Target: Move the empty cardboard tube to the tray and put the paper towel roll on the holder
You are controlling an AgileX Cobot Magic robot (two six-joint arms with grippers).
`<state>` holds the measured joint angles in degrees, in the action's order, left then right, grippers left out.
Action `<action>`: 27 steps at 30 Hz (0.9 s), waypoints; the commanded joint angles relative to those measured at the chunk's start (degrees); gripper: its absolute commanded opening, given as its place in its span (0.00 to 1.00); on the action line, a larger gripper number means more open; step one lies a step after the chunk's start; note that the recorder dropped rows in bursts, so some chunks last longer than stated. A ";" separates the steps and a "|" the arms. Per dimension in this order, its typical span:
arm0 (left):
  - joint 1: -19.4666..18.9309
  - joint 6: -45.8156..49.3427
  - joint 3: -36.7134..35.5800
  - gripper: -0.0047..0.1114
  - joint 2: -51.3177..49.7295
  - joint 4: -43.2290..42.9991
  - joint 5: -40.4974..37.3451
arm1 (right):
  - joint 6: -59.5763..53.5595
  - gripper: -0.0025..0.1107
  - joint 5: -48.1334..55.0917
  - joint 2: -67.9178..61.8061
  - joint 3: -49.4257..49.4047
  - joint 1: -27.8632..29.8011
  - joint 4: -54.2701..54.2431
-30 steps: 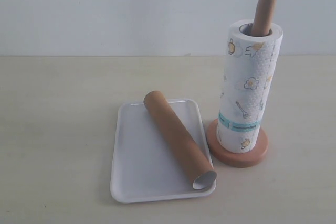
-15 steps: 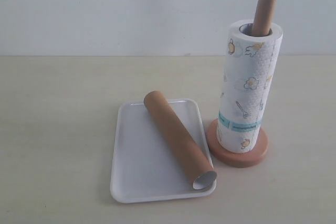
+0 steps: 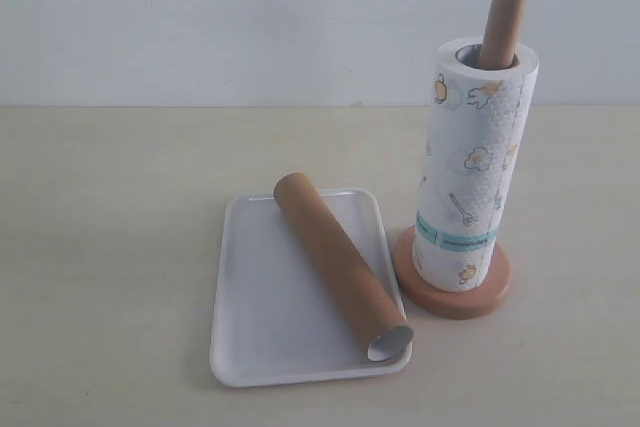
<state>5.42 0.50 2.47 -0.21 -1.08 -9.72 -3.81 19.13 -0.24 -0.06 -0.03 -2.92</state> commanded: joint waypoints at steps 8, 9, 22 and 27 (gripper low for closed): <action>-0.18 -6.31 -2.47 0.08 0.21 0.68 -3.34 | 0.02 0.02 -0.37 0.24 0.06 -0.13 -0.01; -0.18 -6.06 -2.47 0.08 0.21 0.68 -4.22 | 0.02 0.02 -0.37 0.24 0.06 -0.13 -0.01; -0.18 -11.78 -2.47 0.08 0.21 0.17 -7.67 | 0.02 0.02 -0.71 0.24 0.06 -0.13 -0.01; -0.18 -3.79 -2.47 0.08 0.21 0.26 -7.67 | 0.02 0.02 -0.71 0.24 0.06 -0.13 -0.01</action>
<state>5.42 -7.29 0.20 -0.21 -0.99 -17.59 -3.81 19.01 -0.24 -0.06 -0.03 -2.92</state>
